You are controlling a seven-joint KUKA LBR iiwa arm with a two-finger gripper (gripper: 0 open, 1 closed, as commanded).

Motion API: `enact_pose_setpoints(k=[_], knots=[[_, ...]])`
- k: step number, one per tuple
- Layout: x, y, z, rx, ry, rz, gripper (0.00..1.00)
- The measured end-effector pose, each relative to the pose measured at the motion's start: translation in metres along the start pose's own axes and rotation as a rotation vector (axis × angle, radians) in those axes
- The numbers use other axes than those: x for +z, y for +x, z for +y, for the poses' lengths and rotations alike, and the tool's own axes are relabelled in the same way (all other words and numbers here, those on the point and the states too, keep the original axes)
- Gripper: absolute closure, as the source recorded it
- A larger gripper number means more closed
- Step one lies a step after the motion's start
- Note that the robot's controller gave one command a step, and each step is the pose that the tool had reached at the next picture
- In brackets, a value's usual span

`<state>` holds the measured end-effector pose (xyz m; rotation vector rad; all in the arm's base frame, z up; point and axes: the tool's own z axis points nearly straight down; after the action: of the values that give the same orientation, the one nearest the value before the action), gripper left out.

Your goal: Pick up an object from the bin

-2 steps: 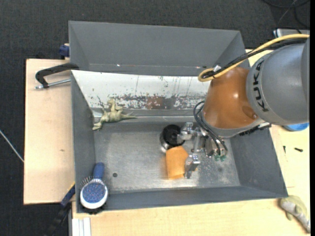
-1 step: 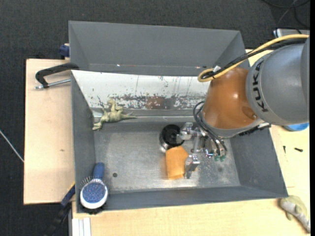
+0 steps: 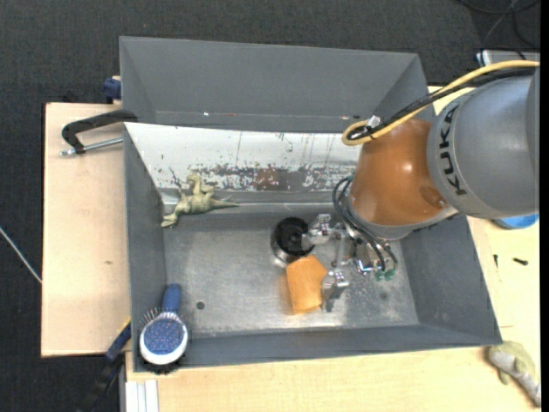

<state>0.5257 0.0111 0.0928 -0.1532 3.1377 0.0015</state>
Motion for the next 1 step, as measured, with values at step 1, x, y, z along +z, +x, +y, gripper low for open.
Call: enact_pose_setpoints(k=[1], knots=[[0.0006, -0.004, 0.004, -0.102, 0.002, -0.002, 0.0]])
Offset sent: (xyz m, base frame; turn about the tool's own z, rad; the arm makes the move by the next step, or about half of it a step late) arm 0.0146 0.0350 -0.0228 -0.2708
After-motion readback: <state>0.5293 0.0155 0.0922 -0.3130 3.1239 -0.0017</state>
